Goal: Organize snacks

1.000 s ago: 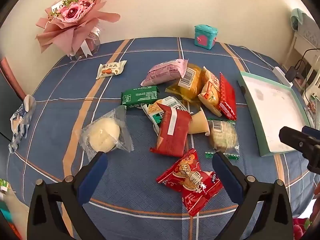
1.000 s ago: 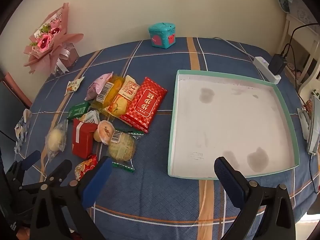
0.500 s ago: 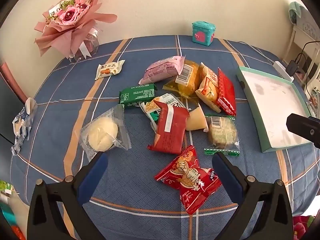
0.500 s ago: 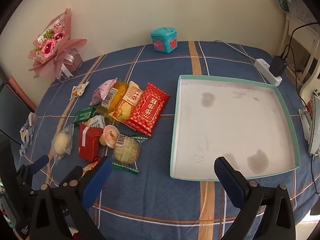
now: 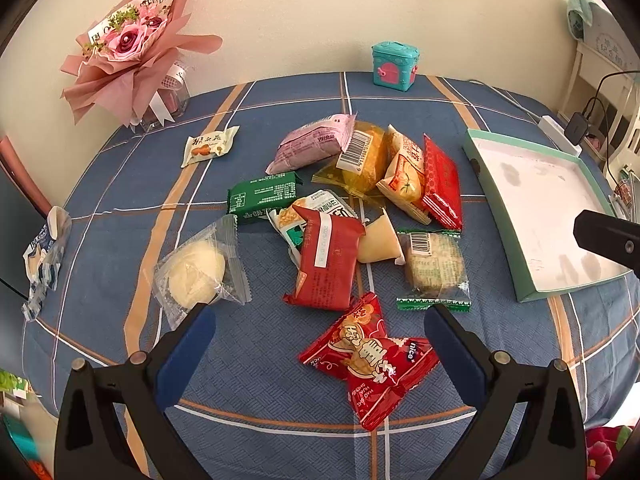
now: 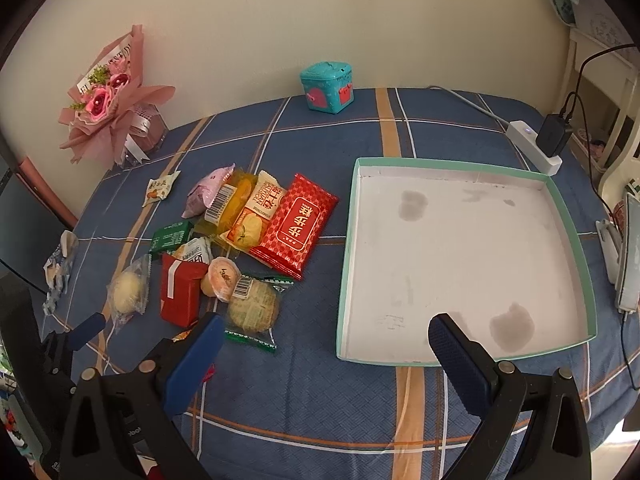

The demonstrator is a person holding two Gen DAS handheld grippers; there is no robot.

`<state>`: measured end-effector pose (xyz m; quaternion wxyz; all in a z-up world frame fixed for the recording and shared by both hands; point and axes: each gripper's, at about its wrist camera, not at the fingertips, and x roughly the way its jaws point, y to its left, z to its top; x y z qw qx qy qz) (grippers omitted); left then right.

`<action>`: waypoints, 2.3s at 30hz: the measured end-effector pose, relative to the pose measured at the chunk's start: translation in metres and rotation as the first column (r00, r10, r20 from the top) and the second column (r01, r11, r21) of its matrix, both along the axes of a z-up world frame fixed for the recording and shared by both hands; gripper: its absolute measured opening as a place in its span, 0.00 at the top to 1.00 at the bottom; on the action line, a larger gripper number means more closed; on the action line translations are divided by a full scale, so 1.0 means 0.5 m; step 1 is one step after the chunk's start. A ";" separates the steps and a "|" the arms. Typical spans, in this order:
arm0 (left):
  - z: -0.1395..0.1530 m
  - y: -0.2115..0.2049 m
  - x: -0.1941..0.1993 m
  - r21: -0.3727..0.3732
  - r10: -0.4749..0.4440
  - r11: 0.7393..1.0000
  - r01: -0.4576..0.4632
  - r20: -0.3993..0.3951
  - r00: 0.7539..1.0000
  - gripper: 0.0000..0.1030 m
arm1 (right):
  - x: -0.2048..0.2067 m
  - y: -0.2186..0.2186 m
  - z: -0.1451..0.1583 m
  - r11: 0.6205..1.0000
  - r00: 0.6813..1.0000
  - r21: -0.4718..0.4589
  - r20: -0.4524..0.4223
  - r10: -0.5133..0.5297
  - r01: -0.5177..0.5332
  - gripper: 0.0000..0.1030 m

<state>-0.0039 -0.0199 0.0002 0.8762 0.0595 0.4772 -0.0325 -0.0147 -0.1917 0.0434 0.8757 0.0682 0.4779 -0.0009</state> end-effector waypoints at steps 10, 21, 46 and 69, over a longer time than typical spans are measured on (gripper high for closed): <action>0.005 0.003 0.000 -0.014 0.015 1.000 -0.015 0.019 1.000 0.00 | -0.002 0.000 0.005 1.000 1.000 0.007 0.006 0.001 -0.001 0.00; 0.005 0.013 0.002 -0.041 0.030 0.999 -0.030 0.022 0.999 0.00 | -0.002 0.002 0.006 1.000 1.000 0.006 0.008 0.002 -0.002 0.00; 0.013 0.009 -0.002 -0.040 0.017 0.999 -0.015 0.041 0.999 0.00 | 0.005 -0.012 -0.003 1.000 1.000 -0.006 -0.007 -0.026 0.026 0.00; 0.025 0.041 -0.010 -0.062 0.027 0.998 -0.025 0.023 0.999 0.00 | 0.006 0.021 0.003 0.996 1.000 -0.084 -0.013 -0.019 0.018 0.00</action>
